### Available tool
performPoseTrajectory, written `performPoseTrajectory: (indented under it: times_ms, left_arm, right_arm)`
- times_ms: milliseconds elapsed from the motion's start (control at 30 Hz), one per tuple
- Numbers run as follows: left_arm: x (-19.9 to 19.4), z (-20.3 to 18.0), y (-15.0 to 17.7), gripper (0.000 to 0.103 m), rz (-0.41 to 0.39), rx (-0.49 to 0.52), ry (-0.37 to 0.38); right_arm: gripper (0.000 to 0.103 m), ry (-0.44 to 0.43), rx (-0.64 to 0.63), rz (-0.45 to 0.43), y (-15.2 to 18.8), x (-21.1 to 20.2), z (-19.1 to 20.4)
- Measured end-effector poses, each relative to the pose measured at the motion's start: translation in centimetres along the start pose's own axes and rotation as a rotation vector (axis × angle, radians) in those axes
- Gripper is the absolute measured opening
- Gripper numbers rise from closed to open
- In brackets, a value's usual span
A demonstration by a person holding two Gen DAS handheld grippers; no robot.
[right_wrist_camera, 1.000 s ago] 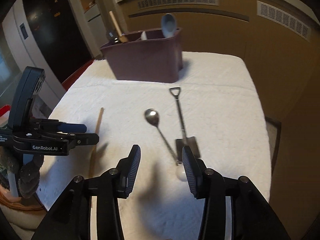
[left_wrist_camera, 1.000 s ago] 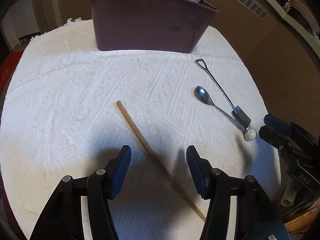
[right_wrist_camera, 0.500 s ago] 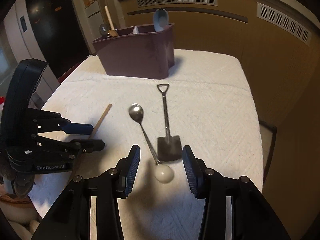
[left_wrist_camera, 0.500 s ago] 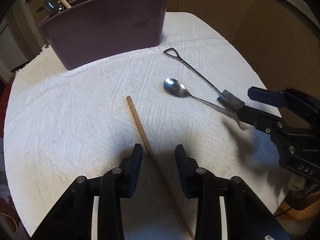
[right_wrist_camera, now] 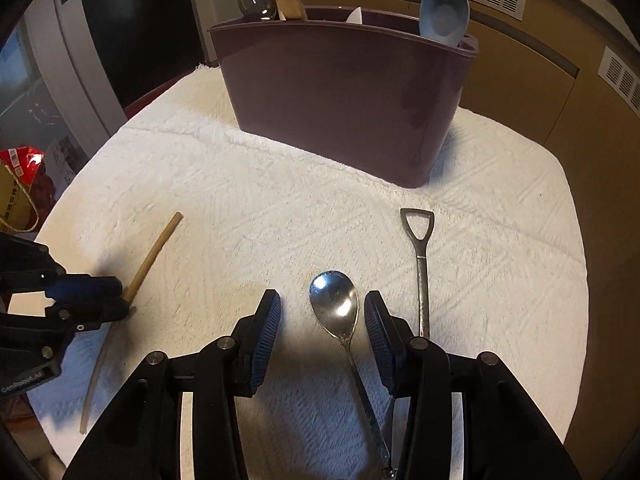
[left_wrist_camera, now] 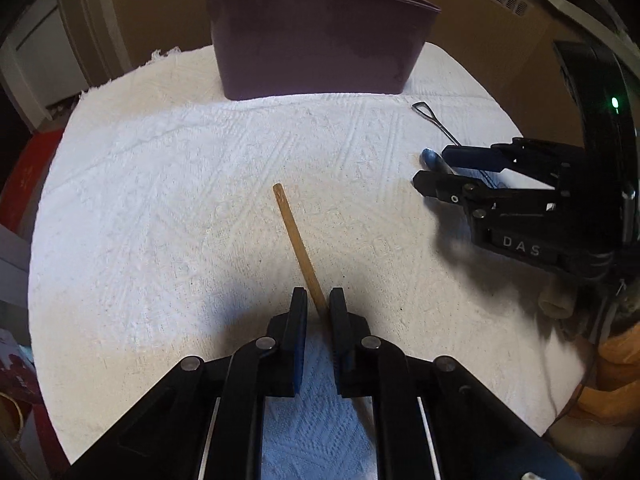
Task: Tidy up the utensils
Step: 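Grasp a wooden chopstick with the left gripper while the right gripper grasps a metal spoon, then carry chopstick and metal spoon over the caddy while opening both grippers to drop them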
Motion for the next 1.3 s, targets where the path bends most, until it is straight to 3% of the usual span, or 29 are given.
performPoseTrajectory:
  times_ms: [133,367,533,700,933,1300]
  left_arm:
    - [0.8,0.2,-0.7,0.013,0.013,-0.061,0.028]
    - [1.8,-0.1,-3.3,0.013,0.028,-0.065,0.0]
    - [1.8,0.0,-3.6,0.006,-0.001,-0.075,-0.026]
    - [-0.7,-1.4,-3.0,0.004,-0.091,-0.015,-0.054]
    - [-7.1,-1.6,-3.8,0.004,-0.259,0.01,-0.082]
    - [-16.0,-2.3,-5.4,0.004,-0.483,0.05,-0.105]
  right_arm:
    - [0.026,0.023,-0.035,-0.001,-0.1,0.2,1.0]
    - [0.026,0.019,0.003,-0.011,0.6,-1.4,-0.2]
    - [0.026,0.007,0.056,-0.059,0.6,-4.2,-1.9]
    - [0.026,-0.007,0.09,-0.093,0.7,-6.7,-3.1]
    - [0.026,-0.013,0.128,-0.139,0.4,-9.4,-3.5]
    - [0.026,-0.039,0.116,-0.284,-2.3,-16.2,-1.3]
Point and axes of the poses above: each gripper's, at about its wrist camera, not at the fingertips, and x roughly the way its jaws point, z to its left, y to its underside, the point moved 5 cm from there along x, roughly the way its jaws point, and after that the axes turned 9 degrees about x, right-handed, at the moved point
